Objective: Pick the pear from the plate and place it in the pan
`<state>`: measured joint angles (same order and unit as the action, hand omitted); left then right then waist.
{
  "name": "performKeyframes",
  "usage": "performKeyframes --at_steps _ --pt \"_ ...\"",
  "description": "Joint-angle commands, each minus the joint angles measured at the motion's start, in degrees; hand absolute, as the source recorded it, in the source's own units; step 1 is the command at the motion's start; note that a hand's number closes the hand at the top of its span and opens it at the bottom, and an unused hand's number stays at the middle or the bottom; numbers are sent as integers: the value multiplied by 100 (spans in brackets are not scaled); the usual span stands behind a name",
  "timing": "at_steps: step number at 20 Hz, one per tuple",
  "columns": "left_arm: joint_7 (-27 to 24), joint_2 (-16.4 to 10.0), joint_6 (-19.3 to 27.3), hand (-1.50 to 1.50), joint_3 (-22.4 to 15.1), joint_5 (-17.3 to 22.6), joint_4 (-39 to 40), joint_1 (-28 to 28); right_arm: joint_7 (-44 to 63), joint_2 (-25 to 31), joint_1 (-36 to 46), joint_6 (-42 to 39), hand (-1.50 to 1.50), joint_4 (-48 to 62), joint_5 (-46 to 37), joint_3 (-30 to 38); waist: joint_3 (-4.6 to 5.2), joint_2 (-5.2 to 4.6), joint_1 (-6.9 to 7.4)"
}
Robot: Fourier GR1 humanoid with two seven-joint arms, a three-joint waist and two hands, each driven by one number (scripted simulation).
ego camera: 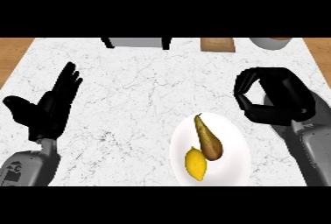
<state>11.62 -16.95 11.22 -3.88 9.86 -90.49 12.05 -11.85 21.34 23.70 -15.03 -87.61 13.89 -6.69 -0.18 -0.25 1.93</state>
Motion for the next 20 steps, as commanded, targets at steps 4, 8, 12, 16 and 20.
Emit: performKeyframes --at_steps 4,8,12,16,20 --pt "-226 126 -142 0 276 341 179 -340 -2763 1128 -768 -679 -150 624 -1483 201 6 -23 -134" --pt "54 -15 -245 0 400 443 179 -25 -3807 1657 -533 -595 -150 1085 -2316 189 7 -14 -107" --pt "229 101 -34 0 217 182 -243 -272 -3356 1363 103 -307 -150 907 -2754 -107 17 23 -97" --pt "121 267 18 0 157 131 -212 -261 -2953 1806 383 -539 -150 601 -3324 -379 20 34 -109" --pt "180 63 -161 0 310 200 -183 -280 -1766 1442 689 -298 -150 -181 -4150 -1004 26 55 -136"
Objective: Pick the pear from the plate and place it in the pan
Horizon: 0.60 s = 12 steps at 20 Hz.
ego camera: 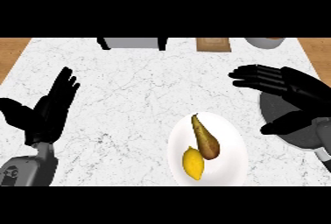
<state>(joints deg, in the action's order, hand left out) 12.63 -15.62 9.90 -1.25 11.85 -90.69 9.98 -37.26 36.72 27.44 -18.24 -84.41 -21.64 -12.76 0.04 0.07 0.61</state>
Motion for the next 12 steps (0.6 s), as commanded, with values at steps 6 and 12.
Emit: performKeyframes --at_steps 6,12 --pt "4 -40 -66 0 201 -8 230 252 1367 -78 430 -504 -150 -709 -1582 -1137 6 0 -79" --pt "90 35 -117 0 120 15 -125 -160 2113 -247 210 -1073 -150 -910 -2521 -2018 0 10 -37"
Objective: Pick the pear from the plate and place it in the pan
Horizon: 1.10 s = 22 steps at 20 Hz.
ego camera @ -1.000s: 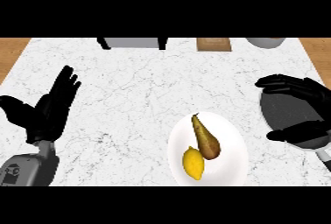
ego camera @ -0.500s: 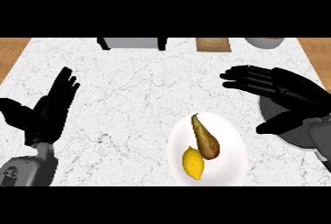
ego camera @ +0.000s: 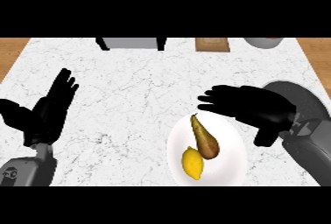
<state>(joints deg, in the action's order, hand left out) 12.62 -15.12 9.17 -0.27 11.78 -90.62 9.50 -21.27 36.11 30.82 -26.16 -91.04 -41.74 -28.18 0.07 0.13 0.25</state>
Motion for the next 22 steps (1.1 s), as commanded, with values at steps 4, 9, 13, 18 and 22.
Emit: performKeyframes --at_steps 4,9,13,18,22 --pt "-21 199 59 0 -9 -211 124 138 302 -150 -102 -568 -150 -440 -831 -155 -6 -8 -27" --pt "-454 153 -283 0 156 -64 342 -212 704 -95 -321 -427 -150 -1143 -1618 -494 -2 -6 -45" --pt "-95 196 -139 0 158 -185 148 63 638 -52 -850 36 -150 -1185 -2227 -422 -7 -11 -38" --pt "118 163 -328 0 181 -170 -142 -69 875 -867 -1173 -218 -150 -1472 -2459 -618 -7 -7 -12" --pt "-1 146 -324 0 445 -190 -110 -133 818 -1076 -968 -546 -150 -1224 -2831 -516 -7 -10 -1"
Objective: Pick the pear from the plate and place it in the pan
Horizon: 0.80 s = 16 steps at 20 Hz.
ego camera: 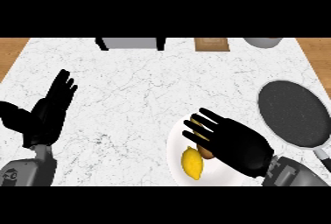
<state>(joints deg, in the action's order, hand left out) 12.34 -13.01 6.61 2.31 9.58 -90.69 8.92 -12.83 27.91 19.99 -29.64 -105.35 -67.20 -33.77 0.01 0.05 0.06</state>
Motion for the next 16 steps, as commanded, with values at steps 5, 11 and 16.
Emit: performKeyframes --at_steps 5,11,16 --pt "448 1 -95 0 82 -7 -336 60 331 -797 90 -222 -150 554 -795 -45 -1 -3 17" --pt "73 165 -63 0 175 -194 142 342 133 -1251 269 -159 -150 1083 -1090 103 0 -8 11" --pt "60 188 -177 0 250 -147 -227 -212 -264 -1182 235 392 -150 1868 -1392 249 -1 -8 32"
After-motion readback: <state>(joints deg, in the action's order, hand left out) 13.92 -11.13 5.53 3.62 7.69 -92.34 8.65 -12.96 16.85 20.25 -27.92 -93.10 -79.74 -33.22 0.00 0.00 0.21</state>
